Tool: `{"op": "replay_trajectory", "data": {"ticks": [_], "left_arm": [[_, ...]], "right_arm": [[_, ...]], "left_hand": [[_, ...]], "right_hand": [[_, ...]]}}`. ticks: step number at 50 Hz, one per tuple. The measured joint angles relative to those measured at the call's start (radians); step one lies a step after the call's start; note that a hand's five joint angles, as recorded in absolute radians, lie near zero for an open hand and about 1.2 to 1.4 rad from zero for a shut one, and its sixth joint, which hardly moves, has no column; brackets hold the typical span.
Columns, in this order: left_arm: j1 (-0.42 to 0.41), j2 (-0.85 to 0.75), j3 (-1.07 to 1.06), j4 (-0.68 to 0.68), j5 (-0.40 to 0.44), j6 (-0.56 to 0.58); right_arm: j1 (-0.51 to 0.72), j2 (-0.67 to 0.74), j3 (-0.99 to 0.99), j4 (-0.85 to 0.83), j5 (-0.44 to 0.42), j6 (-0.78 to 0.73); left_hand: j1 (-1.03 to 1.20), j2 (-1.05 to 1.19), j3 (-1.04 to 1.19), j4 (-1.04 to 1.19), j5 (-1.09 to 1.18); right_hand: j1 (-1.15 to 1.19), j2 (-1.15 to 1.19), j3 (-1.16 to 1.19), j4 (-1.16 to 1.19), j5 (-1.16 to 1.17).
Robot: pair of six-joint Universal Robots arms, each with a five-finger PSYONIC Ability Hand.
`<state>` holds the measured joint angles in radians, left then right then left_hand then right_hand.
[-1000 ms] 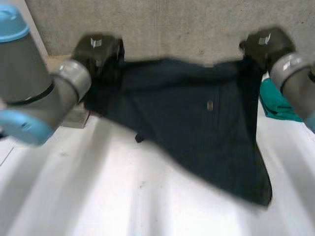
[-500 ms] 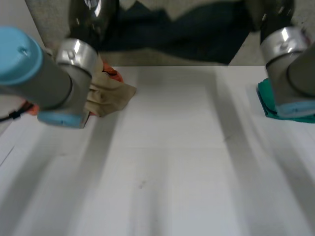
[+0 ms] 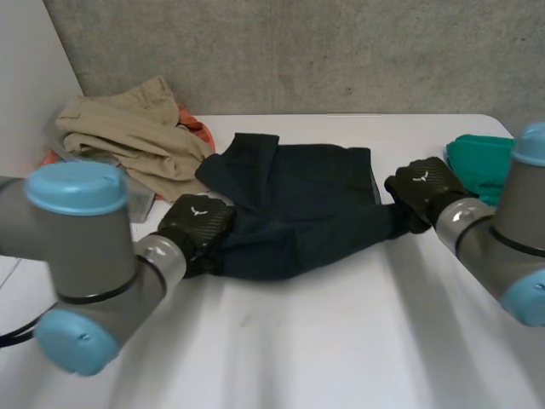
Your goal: Fold the laundry.
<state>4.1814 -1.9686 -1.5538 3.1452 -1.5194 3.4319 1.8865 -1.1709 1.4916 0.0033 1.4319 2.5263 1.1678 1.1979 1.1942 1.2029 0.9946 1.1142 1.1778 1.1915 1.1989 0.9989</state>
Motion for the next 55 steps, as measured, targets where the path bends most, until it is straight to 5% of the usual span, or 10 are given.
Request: {"op": "replay_trajectory", "data": {"ticks": [14, 16, 18, 21, 34, 41, 55], "left_arm": [[-0.014, 0.329, -0.246, -0.353, 0.005, 0.174], [-0.016, 0.329, -0.255, -0.341, 0.005, 0.184], [-0.019, 0.319, -0.265, -0.297, 0.003, 0.194], [-0.019, 0.297, -0.266, -0.235, 0.001, 0.197], [0.082, 0.249, -0.189, -0.056, 0.031, 0.198], [0.167, 0.102, -0.098, 0.061, 0.147, 0.203], [0.209, -0.152, 0.008, 0.042, 0.249, 0.206]], "right_arm": [[-0.058, -0.299, 0.282, 0.379, -0.008, -0.371], [-0.065, -0.308, 0.299, 0.371, -0.015, -0.373], [-0.07, -0.312, 0.315, 0.339, -0.024, -0.354], [-0.072, -0.307, 0.325, 0.29, -0.03, -0.316], [-0.061, -0.273, 0.363, 0.136, -0.033, -0.213], [-0.059, -0.273, 0.381, 0.096, -0.033, -0.185], [-0.059, -0.265, 0.394, 0.051, -0.032, -0.153]], "left_hand": [[-0.042, -0.099, -0.086, -0.093, -0.057], [-0.068, -0.131, -0.119, -0.127, -0.088], [-0.579, -0.567, -0.558, -0.562, -0.52], [-0.735, -0.741, -0.735, -0.752, -0.717], [-0.778, -0.818, -0.814, -0.834, -0.809], [-0.686, -0.721, -0.718, -0.725, -0.689], [-0.659, -0.689, -0.686, -0.686, -0.653]], "right_hand": [[0.0, 0.0, 0.0, 0.0, 0.0], [0.0, 0.0, 0.0, 0.0, 0.0], [0.0, 0.0, 0.0, 0.0, 0.0], [0.0, 0.0, 0.0, 0.0, 0.0], [0.0, 0.0, 0.0, 0.0, 0.01], [0.0, 0.0, 0.0, 0.0, 0.01], [0.0, 0.0, 0.0, 0.0, 0.01]]}}
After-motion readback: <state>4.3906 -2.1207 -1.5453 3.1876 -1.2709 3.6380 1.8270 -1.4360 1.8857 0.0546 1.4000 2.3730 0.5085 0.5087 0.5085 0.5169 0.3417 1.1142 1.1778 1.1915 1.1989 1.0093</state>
